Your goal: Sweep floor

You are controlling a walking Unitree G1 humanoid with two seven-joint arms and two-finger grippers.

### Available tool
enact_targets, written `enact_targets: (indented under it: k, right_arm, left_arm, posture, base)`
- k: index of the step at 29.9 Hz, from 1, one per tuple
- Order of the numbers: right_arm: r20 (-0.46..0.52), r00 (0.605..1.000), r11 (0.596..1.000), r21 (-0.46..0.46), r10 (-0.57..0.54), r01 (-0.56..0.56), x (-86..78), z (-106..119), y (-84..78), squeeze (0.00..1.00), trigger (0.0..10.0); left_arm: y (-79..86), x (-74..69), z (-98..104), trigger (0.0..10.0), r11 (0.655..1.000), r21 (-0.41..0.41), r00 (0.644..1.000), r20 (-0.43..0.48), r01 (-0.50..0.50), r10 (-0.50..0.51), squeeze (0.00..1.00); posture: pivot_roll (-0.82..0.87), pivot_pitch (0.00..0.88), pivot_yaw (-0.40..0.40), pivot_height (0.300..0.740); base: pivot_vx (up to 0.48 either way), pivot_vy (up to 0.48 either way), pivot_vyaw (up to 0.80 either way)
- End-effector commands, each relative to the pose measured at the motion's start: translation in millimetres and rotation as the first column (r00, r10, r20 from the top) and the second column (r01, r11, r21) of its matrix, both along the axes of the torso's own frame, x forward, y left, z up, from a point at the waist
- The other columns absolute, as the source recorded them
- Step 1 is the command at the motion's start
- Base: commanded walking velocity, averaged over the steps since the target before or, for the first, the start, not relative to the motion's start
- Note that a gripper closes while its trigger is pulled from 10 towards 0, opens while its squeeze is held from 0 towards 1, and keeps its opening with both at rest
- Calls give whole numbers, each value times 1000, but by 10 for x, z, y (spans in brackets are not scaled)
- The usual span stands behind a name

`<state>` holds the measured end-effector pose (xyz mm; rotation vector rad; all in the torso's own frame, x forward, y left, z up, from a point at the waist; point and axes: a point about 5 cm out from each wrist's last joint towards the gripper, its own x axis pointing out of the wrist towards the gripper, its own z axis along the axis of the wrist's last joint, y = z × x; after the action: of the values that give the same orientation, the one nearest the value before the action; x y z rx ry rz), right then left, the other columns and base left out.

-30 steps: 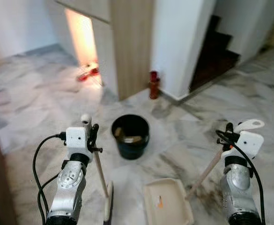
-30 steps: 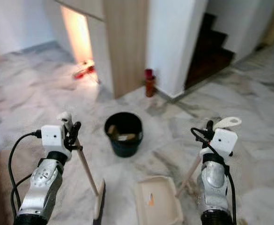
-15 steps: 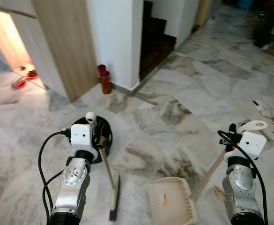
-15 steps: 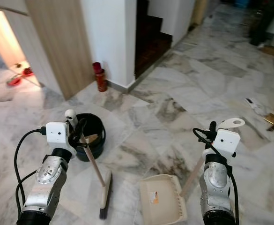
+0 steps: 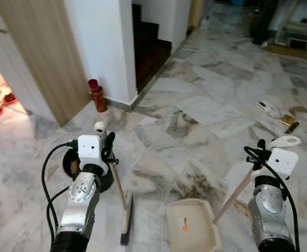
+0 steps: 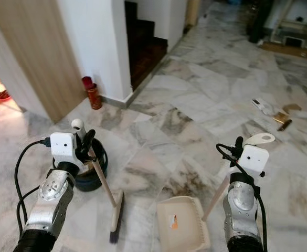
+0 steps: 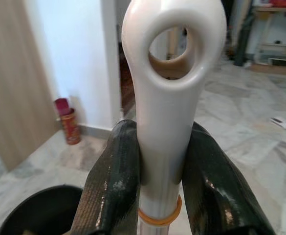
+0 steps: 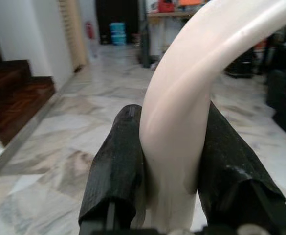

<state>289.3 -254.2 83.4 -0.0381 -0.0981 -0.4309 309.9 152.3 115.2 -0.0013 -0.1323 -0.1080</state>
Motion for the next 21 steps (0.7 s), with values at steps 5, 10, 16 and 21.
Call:
enact_targets:
  k: [5, 10, 16, 21]
  right_arm:
    - [42, 999, 1000, -4, 7, -7, 48, 98, 33, 0, 10000]
    - [42, 999, 1000, -8, 11, -11, 39, 100, 23, 0, 10000]
    - [46, 999, 1000, -26, 7, -6, 24, 136, -44, 0, 10000]
    - [51, 999, 999, -50, 3, 0, -11, 176, -121, 0, 10000]
  left_arm:
    - [32, 40, 59, 10000, 1000, 14, 1000, 27, -10, 9, 0]
    - [-2, 52, 58, 10000, 1000, 20, 1000, 30, -6, 6, 0]
    - [-46, 59, 42, 10000, 1000, 0, 1000, 30, 1, -1, 0]
    - [-115, 84, 31, 10000, 1000, -10, 999, 29, 15, -15, 0]
  posture:
    - [-102, 0, 55, 740]
    - [-107, 0, 50, 740]
    - [-129, 0, 52, 740]
    - [-162, 0, 50, 740]
  base:
    - [0, 0, -800]
    - [0, -52, -800]
    - [0, 0, -800]
    - [0, 0, -800]
